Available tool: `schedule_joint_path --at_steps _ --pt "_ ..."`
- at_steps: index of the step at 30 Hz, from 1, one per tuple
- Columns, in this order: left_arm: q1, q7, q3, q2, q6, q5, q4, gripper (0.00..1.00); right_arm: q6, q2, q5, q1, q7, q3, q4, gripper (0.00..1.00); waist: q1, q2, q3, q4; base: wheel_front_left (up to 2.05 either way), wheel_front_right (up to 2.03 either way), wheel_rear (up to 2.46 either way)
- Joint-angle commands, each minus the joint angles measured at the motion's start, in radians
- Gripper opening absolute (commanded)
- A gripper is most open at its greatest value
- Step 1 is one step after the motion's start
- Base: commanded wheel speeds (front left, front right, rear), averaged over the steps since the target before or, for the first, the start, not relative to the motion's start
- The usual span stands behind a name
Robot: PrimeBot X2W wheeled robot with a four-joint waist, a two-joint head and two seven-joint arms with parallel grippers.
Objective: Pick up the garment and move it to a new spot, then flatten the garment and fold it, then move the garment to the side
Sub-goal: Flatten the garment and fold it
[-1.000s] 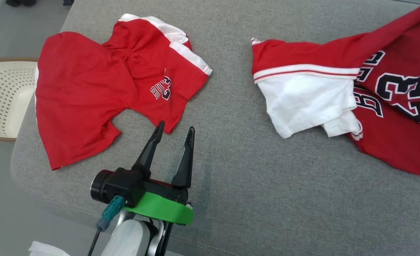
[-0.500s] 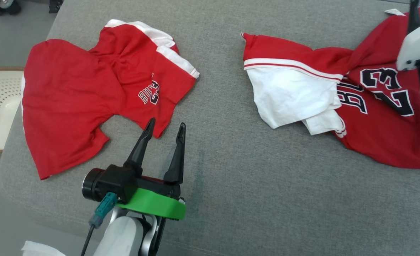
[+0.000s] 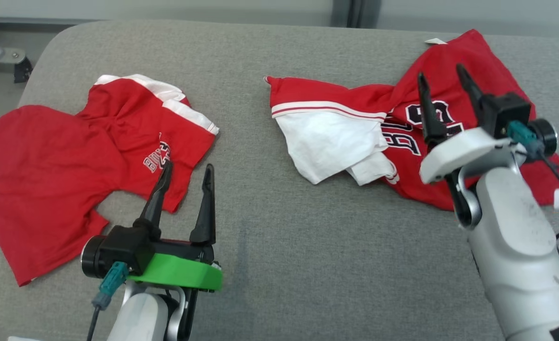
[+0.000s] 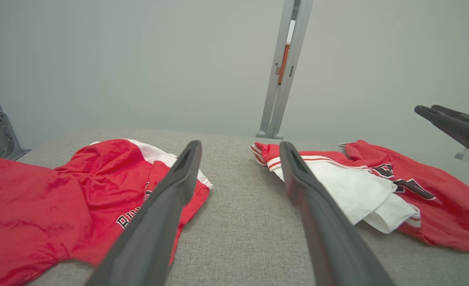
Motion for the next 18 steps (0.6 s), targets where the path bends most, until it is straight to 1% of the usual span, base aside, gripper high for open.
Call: schedule_joint_path --at_steps 1,3,5,9,13,18 --pt "0.016 0.001 0.013 0.002 0.005 -0.001 -0.002 1.00 0.000 0.007 0.028 0.066 -0.003 0.011 -0.067 1.00 0.0000 0.0000 -0.059 -0.068 0.00 0.00 0.00" --pt "0.027 0.001 0.026 0.002 0.006 0.005 -0.003 1.00 0.000 0.020 0.047 0.152 -0.003 0.035 -0.154 1.00 0.0000 0.0000 -0.071 -0.089 0.00 0.00 0.00" --pt "0.038 0.001 0.038 0.002 0.007 0.011 -0.003 1.00 0.000 0.031 0.060 0.227 -0.003 0.035 -0.234 1.00 0.0000 0.0000 -0.080 -0.107 0.00 0.00 0.00" --pt "0.059 0.001 0.053 0.002 0.003 0.008 -0.006 1.00 0.000 0.055 0.077 0.359 -0.003 0.019 -0.349 1.00 0.0000 0.0000 -0.096 -0.135 0.00 0.00 0.00" --pt "0.081 0.001 0.067 0.002 -0.006 0.010 0.001 1.00 0.000 0.066 0.090 0.444 -0.003 0.010 -0.401 1.00 0.0000 0.0000 -0.107 -0.156 0.00 0.00 0.00" --pt "0.100 0.001 0.072 0.002 -0.016 0.016 0.013 1.00 0.000 0.069 0.094 0.492 -0.003 0.024 -0.415 1.00 0.0000 0.0000 -0.114 -0.169 0.00 0.00 0.00"
